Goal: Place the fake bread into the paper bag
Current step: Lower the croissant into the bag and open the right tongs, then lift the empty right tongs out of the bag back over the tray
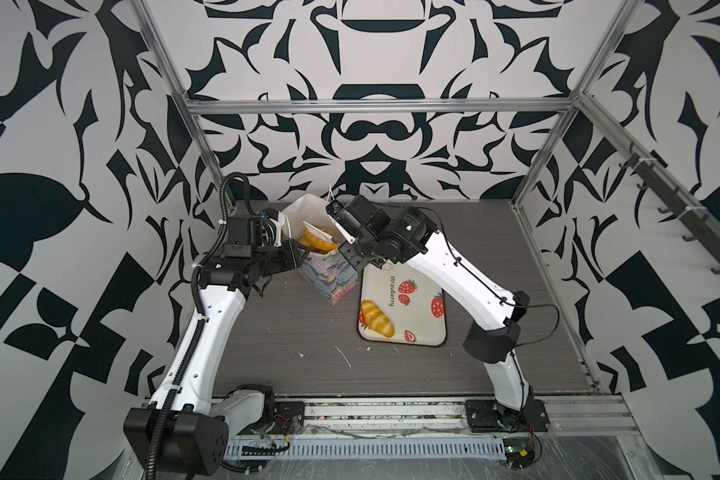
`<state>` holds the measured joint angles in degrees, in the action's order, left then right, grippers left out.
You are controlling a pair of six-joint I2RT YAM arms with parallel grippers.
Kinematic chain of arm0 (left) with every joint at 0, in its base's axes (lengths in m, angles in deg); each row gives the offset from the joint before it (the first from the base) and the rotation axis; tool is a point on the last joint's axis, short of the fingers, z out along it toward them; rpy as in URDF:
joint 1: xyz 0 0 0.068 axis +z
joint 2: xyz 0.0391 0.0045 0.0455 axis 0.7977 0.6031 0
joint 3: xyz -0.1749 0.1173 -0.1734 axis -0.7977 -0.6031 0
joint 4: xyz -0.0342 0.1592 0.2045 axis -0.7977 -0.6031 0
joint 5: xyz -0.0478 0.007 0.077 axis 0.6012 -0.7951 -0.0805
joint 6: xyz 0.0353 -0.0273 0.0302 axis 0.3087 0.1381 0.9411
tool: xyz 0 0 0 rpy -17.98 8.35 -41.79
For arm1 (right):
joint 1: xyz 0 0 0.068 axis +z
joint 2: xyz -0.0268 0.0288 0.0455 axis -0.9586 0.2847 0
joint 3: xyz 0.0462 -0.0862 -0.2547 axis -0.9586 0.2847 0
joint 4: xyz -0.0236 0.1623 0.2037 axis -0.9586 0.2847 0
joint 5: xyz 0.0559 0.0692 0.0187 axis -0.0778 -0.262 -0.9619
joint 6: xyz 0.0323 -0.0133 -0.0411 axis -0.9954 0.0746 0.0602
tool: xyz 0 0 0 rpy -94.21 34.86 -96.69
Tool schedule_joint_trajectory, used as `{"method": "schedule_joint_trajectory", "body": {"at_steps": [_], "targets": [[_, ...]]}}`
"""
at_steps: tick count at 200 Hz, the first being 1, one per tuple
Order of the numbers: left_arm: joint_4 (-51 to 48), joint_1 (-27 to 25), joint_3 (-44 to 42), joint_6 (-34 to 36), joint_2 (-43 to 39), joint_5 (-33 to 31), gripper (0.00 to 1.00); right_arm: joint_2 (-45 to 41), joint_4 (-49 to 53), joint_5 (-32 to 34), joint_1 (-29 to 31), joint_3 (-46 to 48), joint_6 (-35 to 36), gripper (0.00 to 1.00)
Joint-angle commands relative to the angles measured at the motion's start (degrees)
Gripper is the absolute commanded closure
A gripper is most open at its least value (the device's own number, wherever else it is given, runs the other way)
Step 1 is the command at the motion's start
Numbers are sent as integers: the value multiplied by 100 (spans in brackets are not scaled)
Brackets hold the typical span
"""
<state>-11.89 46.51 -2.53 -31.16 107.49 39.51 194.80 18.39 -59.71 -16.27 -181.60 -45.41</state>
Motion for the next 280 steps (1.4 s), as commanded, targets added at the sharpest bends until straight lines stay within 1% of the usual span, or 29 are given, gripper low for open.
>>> {"method": "schedule_joint_trajectory", "body": {"at_steps": [1, 40, 111, 124, 151, 191, 226, 280], "targets": [[-75, 1, 88, 42, -76, -115, 66, -439, -270, 147, -7, -99, -24, 46], [-107, -2, 87, 43, -110, -111, 66, -483, -175, 217, -6, -191, -24, 47], [-155, -2, 128, 47, -162, -120, 68, -1138, -233, 457, -6, 545, -172, 47], [-177, -2, 132, 60, -181, -155, 68, -1352, -326, 512, -6, 837, -208, 48], [-220, -2, 136, 91, -211, -231, 68, -1895, -622, 520, -6, 1772, -347, 47], [-227, -2, 132, 102, -221, -316, 68, -2480, -767, 572, -6, 2726, -619, 47], [-216, -2, 114, 98, -234, -318, 68, -2872, -781, 558, -7, 3425, -857, 47], [-257, -2, 173, 100, -252, -306, 68, -3197, -744, 428, -6, 4253, -1126, 47]]}}
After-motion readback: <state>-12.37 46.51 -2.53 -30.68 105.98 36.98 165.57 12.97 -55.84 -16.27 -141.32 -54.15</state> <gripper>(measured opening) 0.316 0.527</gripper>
